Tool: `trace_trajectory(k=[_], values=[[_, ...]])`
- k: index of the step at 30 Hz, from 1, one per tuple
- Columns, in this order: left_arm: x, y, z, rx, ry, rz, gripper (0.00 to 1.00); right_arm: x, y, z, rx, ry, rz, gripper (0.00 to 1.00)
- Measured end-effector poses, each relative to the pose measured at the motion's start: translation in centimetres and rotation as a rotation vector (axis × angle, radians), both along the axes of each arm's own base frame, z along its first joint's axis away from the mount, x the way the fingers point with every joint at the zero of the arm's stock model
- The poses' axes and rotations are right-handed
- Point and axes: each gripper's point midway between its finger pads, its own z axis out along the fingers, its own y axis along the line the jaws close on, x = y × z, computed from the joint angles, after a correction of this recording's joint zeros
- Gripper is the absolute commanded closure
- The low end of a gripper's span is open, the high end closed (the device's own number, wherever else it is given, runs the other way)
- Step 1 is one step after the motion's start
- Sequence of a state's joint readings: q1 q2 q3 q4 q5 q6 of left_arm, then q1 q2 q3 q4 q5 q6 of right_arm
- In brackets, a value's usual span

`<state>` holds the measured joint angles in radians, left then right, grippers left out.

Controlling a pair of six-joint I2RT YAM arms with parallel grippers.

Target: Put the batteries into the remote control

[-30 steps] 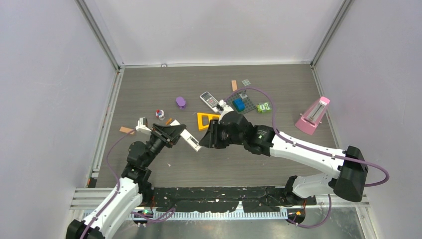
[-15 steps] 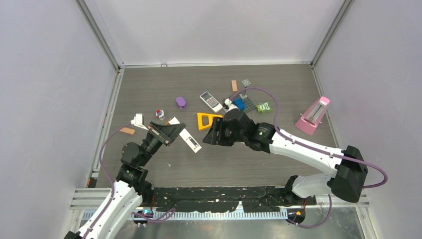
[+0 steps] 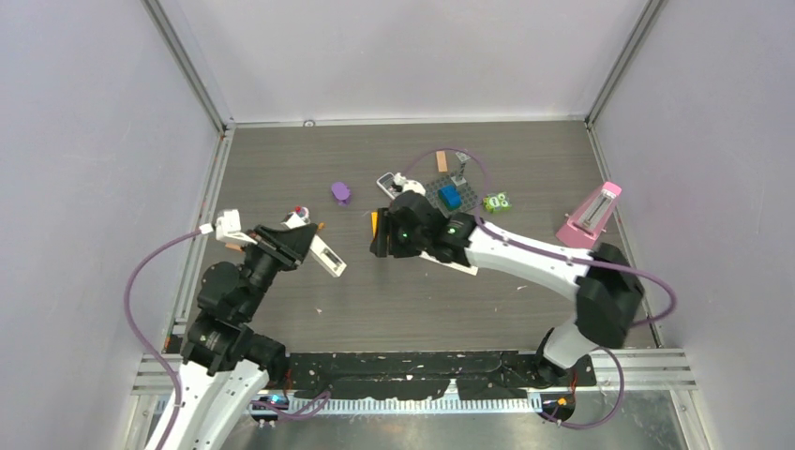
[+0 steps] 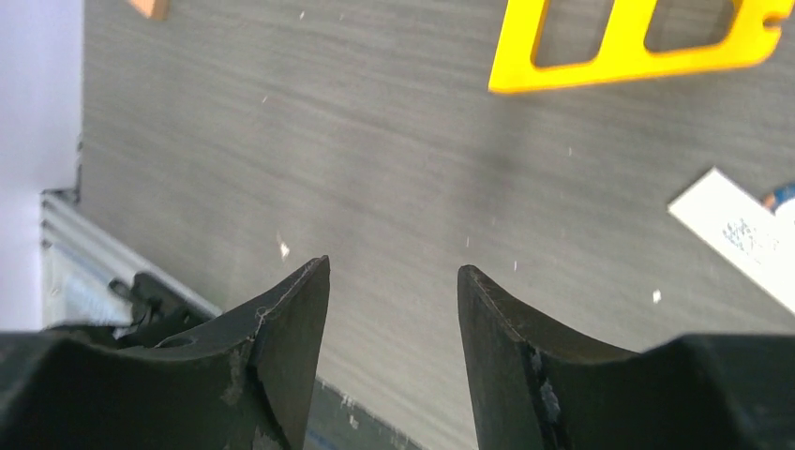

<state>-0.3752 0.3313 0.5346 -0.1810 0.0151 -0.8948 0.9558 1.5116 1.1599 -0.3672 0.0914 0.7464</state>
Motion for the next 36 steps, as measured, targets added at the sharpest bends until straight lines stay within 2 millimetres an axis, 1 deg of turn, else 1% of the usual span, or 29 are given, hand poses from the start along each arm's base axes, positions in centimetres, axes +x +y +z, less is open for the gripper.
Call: trace_trajectory(k=[2, 5, 9, 13, 18, 22, 25, 30, 34, 36], values=[[-0.1, 1.2, 0.5, 0.048, -0.004, 0.055, 1.00, 1.4, 1.4, -1.2, -0.039, -0.003, -0.008, 0.44], [-0.6, 3.6, 1.4, 0.126, -0.010, 0.156, 1.00, 3.5, 3.7, -2.8, -0.087, -0.014, -0.030, 0.46], [-1.4, 6.2, 2.7, 0.207, -0.025, 0.262, 1.00, 6.0, 7.7, -4.8, -0.122, -0.042, -0.055, 0.47], [-2.2, 7.7, 3.4, 0.261, -0.031, 0.315, 1.00, 7.7, 11.4, -7.2, -0.145, -0.072, -0.066, 0.47], [-2.9, 8.6, 2.4, 0.305, -0.001, 0.341, 1.00, 9.8, 15.4, -9.2, -0.145, -0.115, -0.062, 0.46], [-3.2, 9.0, 1.8, 0.319, 0.018, 0.351, 1.00, 11.2, 16.6, -10.3, -0.191, -0.183, -0.025, 0.40], [-3.4, 9.3, 1.5, 0.329, 0.027, 0.359, 1.00, 12.4, 16.9, -10.7, -0.257, -0.260, 0.027, 0.40], [-3.8, 9.8, 1.5, 0.342, 0.035, 0.374, 1.00, 13.3, 16.6, -10.9, -0.343, -0.352, 0.118, 0.39], [-3.9, 9.8, 1.6, 0.340, 0.031, 0.374, 1.00, 14.2, 17.2, -10.8, -0.357, -0.413, 0.175, 0.38], [-3.9, 9.8, 1.7, 0.339, 0.031, 0.375, 1.00, 14.4, 17.5, -11.1, -0.353, -0.427, 0.195, 0.39]])
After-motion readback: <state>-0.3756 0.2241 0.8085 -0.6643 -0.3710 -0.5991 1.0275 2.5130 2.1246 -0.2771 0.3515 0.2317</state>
